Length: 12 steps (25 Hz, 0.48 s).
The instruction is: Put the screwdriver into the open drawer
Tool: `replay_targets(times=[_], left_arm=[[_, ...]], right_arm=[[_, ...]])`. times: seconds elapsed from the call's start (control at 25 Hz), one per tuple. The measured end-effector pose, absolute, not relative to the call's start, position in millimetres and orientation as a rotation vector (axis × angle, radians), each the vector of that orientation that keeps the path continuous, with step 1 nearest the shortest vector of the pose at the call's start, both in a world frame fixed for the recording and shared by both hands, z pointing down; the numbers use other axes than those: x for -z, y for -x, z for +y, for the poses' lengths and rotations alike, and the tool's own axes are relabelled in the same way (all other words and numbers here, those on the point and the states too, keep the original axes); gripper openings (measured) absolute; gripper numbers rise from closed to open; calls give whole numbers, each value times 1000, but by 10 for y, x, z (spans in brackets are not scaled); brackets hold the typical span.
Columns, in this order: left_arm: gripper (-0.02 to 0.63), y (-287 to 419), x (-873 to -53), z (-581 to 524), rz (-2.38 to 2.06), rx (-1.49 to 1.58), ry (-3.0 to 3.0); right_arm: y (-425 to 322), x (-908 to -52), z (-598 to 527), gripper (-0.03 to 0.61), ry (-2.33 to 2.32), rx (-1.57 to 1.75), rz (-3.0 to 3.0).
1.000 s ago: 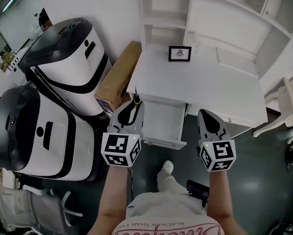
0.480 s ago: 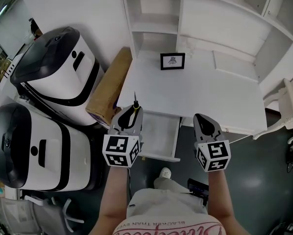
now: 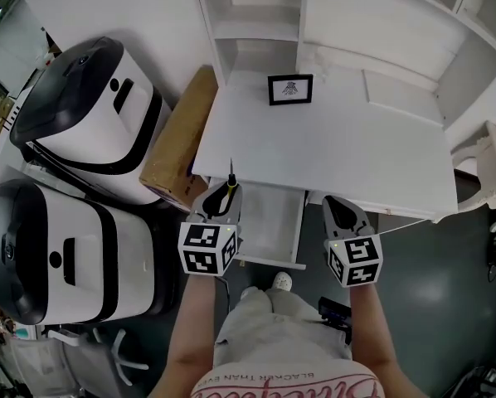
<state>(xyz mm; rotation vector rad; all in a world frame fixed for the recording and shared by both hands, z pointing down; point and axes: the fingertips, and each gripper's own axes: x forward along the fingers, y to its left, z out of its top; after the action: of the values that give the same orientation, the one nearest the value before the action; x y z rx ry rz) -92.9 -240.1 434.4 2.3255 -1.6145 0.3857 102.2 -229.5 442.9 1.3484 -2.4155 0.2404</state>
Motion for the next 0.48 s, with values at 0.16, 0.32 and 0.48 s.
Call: replay_targets(times=[0.16, 0.32, 0.48], left_arm=[[74, 905, -4627, -2410, -1548, -442, -2291], [74, 920, -4876, -2422, -1482, -497, -2263], [74, 928, -5092, -2405, -1408, -559, -2237]], right_arm=[[-1020, -4633, -2280, 6, -1346, -298, -2377], [-978, -4804, -2264, 6, -1339, -341, -2337], [-978, -4947, -2253, 8, -1353, -389, -2291]])
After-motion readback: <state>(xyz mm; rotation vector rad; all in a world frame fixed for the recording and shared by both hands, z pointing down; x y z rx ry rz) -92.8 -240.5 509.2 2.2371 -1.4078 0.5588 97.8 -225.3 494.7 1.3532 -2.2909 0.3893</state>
